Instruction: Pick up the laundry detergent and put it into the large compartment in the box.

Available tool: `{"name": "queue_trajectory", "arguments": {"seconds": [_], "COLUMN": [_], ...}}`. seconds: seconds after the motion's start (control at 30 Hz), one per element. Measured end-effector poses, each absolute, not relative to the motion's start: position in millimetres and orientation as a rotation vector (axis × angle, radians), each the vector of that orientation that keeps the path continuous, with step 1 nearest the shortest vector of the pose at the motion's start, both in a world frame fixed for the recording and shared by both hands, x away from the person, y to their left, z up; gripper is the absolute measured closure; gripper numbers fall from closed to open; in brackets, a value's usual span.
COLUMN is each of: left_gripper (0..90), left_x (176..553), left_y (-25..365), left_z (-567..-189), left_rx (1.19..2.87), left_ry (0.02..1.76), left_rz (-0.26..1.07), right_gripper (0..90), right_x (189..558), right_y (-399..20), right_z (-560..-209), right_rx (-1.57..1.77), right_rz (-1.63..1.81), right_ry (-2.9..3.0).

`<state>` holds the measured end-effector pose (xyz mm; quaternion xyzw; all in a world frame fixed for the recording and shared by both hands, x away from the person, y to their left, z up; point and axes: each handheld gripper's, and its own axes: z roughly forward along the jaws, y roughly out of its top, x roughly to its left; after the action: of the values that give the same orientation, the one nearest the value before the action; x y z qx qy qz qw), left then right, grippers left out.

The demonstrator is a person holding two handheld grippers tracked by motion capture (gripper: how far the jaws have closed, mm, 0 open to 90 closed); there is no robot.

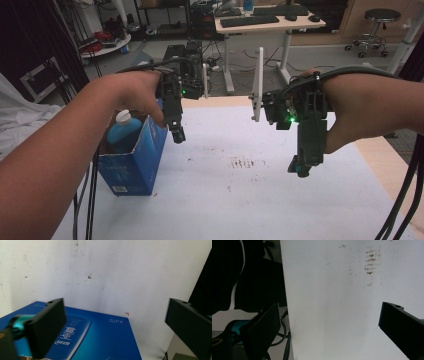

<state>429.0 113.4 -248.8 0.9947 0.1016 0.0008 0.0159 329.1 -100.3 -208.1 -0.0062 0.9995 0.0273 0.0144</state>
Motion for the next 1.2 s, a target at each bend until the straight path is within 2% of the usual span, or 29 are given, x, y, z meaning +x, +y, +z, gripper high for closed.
{"name": "queue_trajectory", "arguments": {"seconds": [0.23, 1.2], "left_gripper": [1.9, 1.9], "left_x": [434.4, 434.0], "left_y": [110.2, 113.3], "left_z": [-255.2, -256.0], "left_rx": [3.115, 3.118], "left_ry": [0.321, 0.320], "left_rz": [-0.037, -0.023], "right_gripper": [3.2, 3.2], "right_x": [333.2, 334.9], "right_y": [-101.9, -99.0], "right_z": [-210.1, -213.3], "right_rx": [-0.016, -0.031], "right_rz": [0.084, 0.079], "right_ry": [3.116, 3.121]}}
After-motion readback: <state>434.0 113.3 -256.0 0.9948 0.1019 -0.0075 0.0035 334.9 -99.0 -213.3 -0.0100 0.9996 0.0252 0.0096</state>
